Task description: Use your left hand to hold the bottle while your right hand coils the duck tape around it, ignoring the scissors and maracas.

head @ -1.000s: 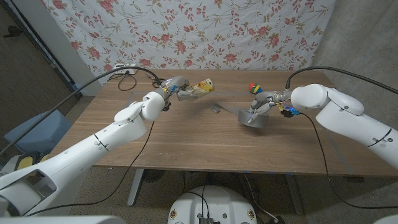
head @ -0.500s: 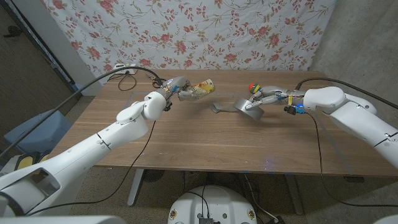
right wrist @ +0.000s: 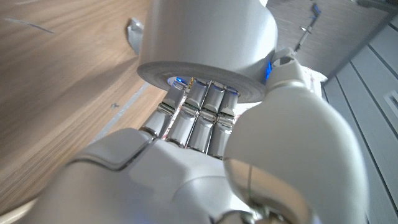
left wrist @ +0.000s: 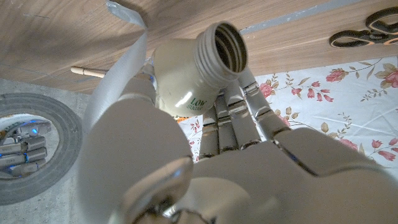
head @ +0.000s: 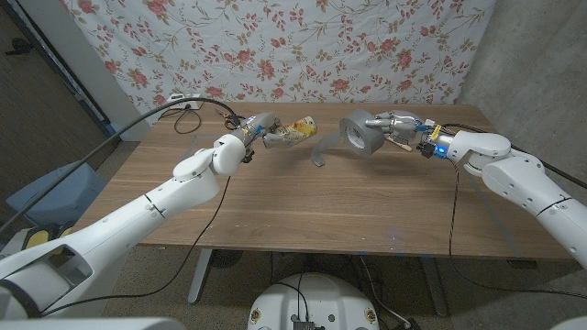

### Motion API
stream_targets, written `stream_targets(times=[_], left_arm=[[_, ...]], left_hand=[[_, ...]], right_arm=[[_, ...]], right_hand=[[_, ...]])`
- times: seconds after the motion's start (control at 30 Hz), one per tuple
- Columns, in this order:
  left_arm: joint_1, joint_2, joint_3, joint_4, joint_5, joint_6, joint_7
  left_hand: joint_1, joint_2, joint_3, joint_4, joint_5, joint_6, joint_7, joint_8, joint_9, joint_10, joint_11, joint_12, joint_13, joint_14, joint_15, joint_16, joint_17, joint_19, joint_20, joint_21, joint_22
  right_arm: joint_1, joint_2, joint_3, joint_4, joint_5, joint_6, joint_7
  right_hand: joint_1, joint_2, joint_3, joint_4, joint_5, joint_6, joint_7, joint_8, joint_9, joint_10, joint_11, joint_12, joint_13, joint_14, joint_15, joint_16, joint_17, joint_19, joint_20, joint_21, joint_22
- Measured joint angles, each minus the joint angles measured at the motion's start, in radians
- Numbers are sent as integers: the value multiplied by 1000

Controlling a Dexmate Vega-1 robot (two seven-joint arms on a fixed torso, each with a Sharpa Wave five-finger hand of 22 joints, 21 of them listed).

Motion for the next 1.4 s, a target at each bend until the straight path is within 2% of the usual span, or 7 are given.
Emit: stream_targets(times=[0.03,0.07,0.2,0.43,0.8,0.83,1.4], left_arm=[[0,0,0,1,-1,0,0],[0,0,0,1,-2,-1,1],[-1,0,0,3,-6,-8,7],[3,2,-6,8,-13,-16,15],[13,9,-13,2,-18,-22,25],[20,13,-18,-5,-19,-22,26],[21,11,-22,-17,-45,-41,9]], left_hand=[[0,0,0,0,0,0,0,0,0,0,0,0,0,0,0,0,0,0,0,0,0],[0,0,0,0,0,0,0,0,0,0,0,0,0,0,0,0,0,0,0,0,0],[0,0,-1,1,0,1,1,-7,0,0,0,0,0,2,1,0,1,0,0,0,0],[0,0,-3,3,15,1,1,-8,0,0,0,0,1,2,2,0,4,0,0,0,0],[0,0,-4,4,17,1,1,-11,3,0,0,-3,1,4,4,-7,8,-2,2,0,0],[0,0,-4,4,17,1,1,-11,3,0,0,-3,1,3,3,-7,9,-2,2,0,0],[0,0,-7,7,17,8,1,-20,4,11,0,-11,2,7,-1,-14,13,-2,2,0,0]], right_arm=[[1,3,0,1,18,3,-4],[3,9,0,4,18,3,-4],[10,36,0,7,45,7,-12],[8,84,6,-18,140,53,-141],[12,147,6,-47,143,89,-254],[16,156,5,-47,132,108,-323],[81,224,-41,-51,49,150,-497]], right_hand=[[1,-1,3,-3,0,-2,2,0,5,0,0,0,2,2,-2,0,0,0,0,3,0],[2,-2,29,-2,0,-5,5,0,7,0,0,0,2,3,-3,-1,0,0,0,3,-3],[2,-2,31,-2,4,-2,12,0,9,5,6,3,2,4,-4,-1,-1,0,0,7,-4],[4,-5,33,-3,5,0,15,0,14,7,7,8,2,11,0,1,4,0,0,15,-4],[7,-7,33,-3,-1,4,22,0,7,13,13,7,1,16,5,3,13,5,5,22,-4],[7,-7,33,-3,-1,3,22,0,7,13,13,7,1,16,5,3,14,5,5,22,-4],[5,-5,34,-1,-12,2,23,-7,7,12,13,10,7,16,5,3,23,-4,8,37,-9]])
